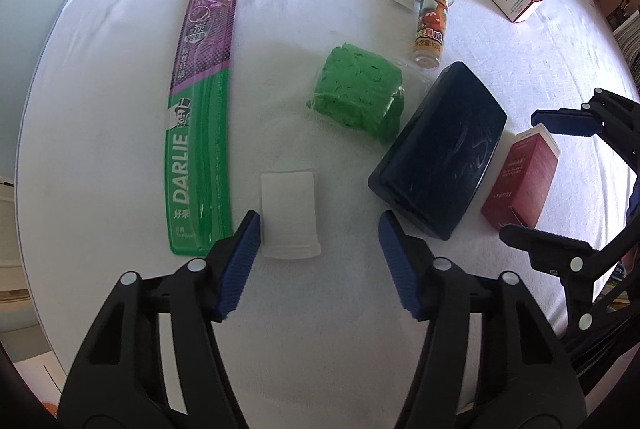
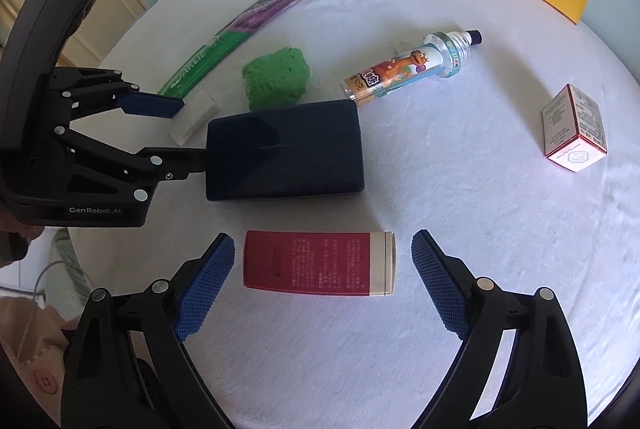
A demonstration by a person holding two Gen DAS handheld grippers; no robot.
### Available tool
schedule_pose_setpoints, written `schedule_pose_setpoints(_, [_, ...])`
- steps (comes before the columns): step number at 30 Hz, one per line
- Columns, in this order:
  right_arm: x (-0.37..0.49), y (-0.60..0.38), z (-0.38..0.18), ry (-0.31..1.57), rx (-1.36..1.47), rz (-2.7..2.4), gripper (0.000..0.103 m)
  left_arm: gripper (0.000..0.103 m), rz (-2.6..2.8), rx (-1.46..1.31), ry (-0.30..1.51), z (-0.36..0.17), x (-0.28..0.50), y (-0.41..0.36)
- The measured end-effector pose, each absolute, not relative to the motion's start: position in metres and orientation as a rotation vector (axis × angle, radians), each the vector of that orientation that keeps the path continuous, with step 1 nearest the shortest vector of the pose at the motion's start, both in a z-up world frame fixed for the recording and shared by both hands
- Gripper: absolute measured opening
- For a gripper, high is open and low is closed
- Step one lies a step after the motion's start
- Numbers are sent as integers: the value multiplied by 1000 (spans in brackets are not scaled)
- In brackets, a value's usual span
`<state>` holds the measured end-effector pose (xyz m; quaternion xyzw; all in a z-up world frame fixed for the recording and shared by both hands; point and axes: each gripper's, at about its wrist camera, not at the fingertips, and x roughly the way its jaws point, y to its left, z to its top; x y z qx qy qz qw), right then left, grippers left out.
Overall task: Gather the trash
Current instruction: 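Grasp the red-and-white box with the right gripper while the left gripper grasps the white card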
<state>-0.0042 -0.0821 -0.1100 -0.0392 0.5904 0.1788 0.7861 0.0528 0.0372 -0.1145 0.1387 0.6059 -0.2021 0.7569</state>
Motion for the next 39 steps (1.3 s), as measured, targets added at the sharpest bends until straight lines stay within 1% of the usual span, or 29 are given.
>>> schedule_pose_setpoints(3, [0,-84,-114,1282,-66,370,89,56,-448,305,1314,-114,57,35])
schedule_pose_setpoints(5, [0,-85,-116,1285,-65,360,87,52,-442,315,1307,-114,59,34])
schedule_pose_setpoints(6, [0,-85,-116,1279,-73,359,77,47,-440,320,1302,-114,60,33])
schedule_pose_setpoints(7, [1,-85,-117,1280,-77,364,72,42,-438,319,1300,-113,61,32])
schedule_pose_setpoints(10, [2,-87,-117,1275,-83,366,71,30,-430,301,1301,-112,66,32])
schedule_pose_setpoints(11, [3,-88,-117,1276,-82,368,71,28,-426,297,1302,-111,67,31])
schedule_pose_setpoints(20, [-2,-96,-102,1238,-81,362,71,27,-420,249,1296,-108,66,38])
schedule_pose_setpoints(32, [-14,-96,-68,1163,-103,379,71,27,-399,230,1226,-69,34,54])
schedule_pose_setpoints(39, [-20,-77,-56,1132,-151,434,71,27,-359,213,1205,-60,14,66])
